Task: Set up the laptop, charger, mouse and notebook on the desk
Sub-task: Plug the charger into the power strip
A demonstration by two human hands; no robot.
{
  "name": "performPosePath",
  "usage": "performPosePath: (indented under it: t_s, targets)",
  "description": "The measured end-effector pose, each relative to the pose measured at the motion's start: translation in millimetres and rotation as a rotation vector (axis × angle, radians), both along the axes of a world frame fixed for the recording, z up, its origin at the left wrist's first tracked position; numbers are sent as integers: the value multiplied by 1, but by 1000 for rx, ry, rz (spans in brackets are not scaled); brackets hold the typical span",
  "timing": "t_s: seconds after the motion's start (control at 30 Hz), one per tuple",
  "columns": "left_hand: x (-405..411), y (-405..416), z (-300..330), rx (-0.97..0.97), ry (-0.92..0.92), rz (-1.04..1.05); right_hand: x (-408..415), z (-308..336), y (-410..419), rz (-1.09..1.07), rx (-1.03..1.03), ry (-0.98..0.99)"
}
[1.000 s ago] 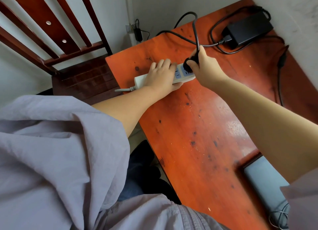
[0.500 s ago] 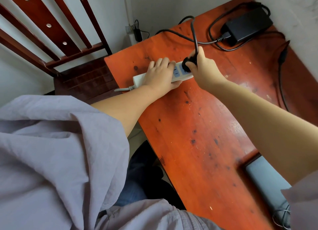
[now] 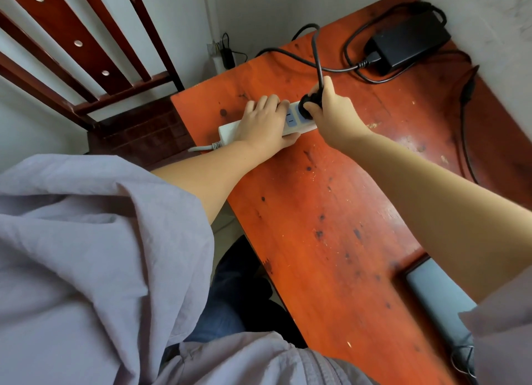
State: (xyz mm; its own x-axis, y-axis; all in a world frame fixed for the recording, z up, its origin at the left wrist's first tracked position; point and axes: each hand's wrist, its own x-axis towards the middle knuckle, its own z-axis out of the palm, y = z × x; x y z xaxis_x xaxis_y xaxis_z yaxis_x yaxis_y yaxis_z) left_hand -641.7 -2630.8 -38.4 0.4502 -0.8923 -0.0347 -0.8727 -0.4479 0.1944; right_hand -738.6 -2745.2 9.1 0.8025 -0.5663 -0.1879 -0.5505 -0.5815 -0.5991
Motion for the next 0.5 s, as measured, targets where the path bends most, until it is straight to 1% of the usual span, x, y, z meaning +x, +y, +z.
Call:
performPosePath:
  t_s: [0.13, 0.27, 0.5]
  targets:
    - [-1, -1, -1, 3, -7, 3, -4, -4, 7, 13, -36, 3]
    - [0, -1, -1, 5, -13, 1, 1, 3, -1, 30, 9, 8]
    - [0, -2, -2, 2, -18, 3, -7, -8, 10, -29, -5, -73]
